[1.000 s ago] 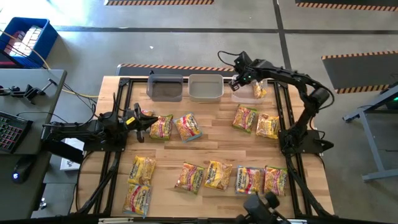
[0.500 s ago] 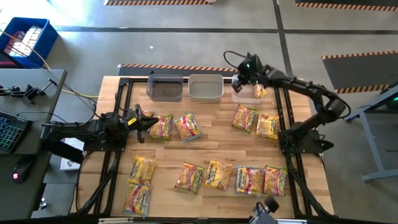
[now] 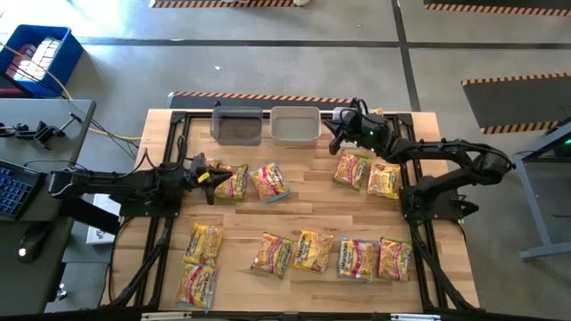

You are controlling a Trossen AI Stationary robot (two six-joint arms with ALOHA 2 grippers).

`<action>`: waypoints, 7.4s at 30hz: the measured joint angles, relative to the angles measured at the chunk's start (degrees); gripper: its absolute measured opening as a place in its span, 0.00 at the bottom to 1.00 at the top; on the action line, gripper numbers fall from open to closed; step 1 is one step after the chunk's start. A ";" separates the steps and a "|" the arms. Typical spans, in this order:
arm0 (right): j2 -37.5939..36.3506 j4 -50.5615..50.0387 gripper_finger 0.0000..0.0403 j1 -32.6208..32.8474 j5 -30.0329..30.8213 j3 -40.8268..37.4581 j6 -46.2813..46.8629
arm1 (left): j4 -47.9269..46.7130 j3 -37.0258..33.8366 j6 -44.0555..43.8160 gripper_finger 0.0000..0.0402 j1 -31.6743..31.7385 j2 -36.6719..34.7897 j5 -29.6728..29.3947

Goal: Sort Maruchan noodles
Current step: Put the green noodle pack into the gray bin

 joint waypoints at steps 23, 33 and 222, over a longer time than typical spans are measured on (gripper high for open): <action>0.04 -2.73 0.00 4.31 -2.24 -0.20 -6.21 | -15.40 19.47 3.98 0.41 16.36 36.40 7.94; 0.07 -2.70 0.00 4.33 -2.58 -0.20 -6.19 | -20.16 27.46 14.85 0.51 22.30 51.37 13.09; 51.93 -101.31 0.27 -9.90 -7.38 87.33 35.73 | 27.29 1.28 23.48 0.00 5.55 15.71 29.77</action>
